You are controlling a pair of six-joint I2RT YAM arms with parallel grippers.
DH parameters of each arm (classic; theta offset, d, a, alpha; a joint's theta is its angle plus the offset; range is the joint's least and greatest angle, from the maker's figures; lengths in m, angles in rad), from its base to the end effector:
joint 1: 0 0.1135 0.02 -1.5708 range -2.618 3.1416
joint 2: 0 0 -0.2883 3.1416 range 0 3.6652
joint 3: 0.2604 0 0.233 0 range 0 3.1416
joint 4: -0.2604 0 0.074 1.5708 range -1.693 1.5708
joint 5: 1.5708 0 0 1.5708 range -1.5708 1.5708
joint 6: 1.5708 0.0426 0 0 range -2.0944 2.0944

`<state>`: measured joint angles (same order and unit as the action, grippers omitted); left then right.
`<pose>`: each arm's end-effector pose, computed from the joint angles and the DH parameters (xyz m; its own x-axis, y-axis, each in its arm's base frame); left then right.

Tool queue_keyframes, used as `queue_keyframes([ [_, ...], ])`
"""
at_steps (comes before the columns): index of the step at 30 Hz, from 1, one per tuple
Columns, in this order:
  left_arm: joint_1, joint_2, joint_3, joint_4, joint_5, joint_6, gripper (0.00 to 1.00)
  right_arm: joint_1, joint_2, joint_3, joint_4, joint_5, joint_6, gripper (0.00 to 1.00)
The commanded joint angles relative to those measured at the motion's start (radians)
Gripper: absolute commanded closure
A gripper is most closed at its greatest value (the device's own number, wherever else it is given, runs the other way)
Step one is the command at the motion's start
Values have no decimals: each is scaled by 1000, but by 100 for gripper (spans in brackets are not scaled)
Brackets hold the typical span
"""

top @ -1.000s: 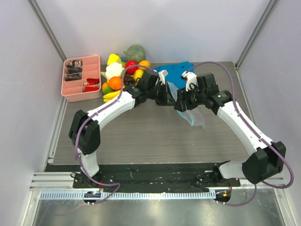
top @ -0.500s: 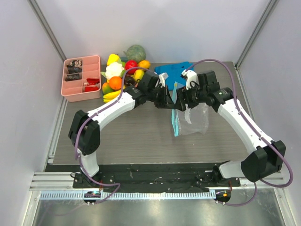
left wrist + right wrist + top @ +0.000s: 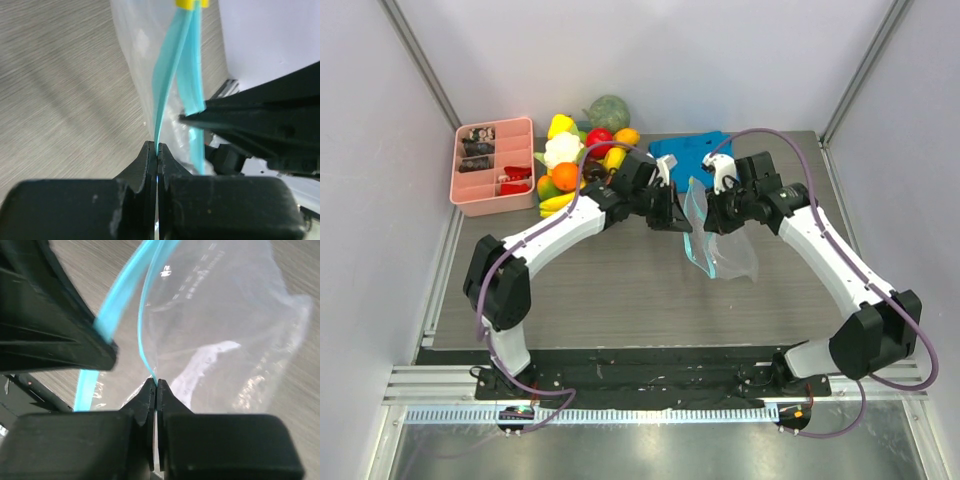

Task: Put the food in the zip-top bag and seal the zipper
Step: Open the zipper of the food storage bag at the center of the board.

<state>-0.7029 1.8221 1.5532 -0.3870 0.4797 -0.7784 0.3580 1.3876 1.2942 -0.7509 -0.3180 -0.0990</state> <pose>0.3026 -0.2822 0.3226 -0.9299 -0.0285 -0.3667 0.2803 0.5904 -0.7569 0.2513 0.1082 0.3501 -0.6446 -0.3414 -0.6841 -0.5940 0.7870 0.1669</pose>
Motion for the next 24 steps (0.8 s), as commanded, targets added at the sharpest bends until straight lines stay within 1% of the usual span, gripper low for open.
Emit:
queue_keyframes([
  [1, 20, -102, 22, -105, -59, 164, 100, -25, -33, 70, -82, 50, -30, 99],
  [2, 22, -109, 27, -172, -140, 204, 100, -40, -48, 71, -94, 45, -31, 99],
  [4, 32, -127, 25, -219, -217, 264, 100, -80, -100, 70, -117, 39, -22, 99],
  [5, 36, -126, 24, -268, -283, 322, 100, -93, -120, 71, -131, 39, -18, 99],
  [9, 48, -103, 45, -346, -406, 433, 100, -126, -199, 63, -166, 16, 1, 99],
  [11, 48, -72, 86, -366, -415, 462, 99, -125, -242, 47, -174, -6, 18, 99],
  [12, 48, -60, 106, -386, -391, 468, 98, -126, -254, 39, -176, -21, 22, 99],
  [14, 48, -26, 146, -404, -331, 478, 92, -128, -274, 21, -171, -59, 50, 99],
  [15, 48, -17, 191, -420, -261, 487, 89, -128, -277, 16, -169, -73, 57, 99],
  [18, 48, -3, 248, -429, -138, 519, 64, -129, -266, 5, -147, -99, 94, 99],
  [19, 48, -12, 252, -417, -124, 527, 42, -129, -260, 4, -140, -101, 97, 99],
  [20, 48, -35, 251, -415, -98, 542, 32, -129, -248, 2, -128, -99, 97, 99],
  [21, 48, -55, 239, -408, -90, 573, 8, -131, -242, 1, -122, -86, 143, 99],
  [22, 51, -72, 228, -402, -95, 587, 0, -133, -239, -12, -113, -79, 156, 99],
  [24, 81, -145, 188, -372, -90, 596, 0, -134, -233, -29, -76, -60, 194, 99],
])
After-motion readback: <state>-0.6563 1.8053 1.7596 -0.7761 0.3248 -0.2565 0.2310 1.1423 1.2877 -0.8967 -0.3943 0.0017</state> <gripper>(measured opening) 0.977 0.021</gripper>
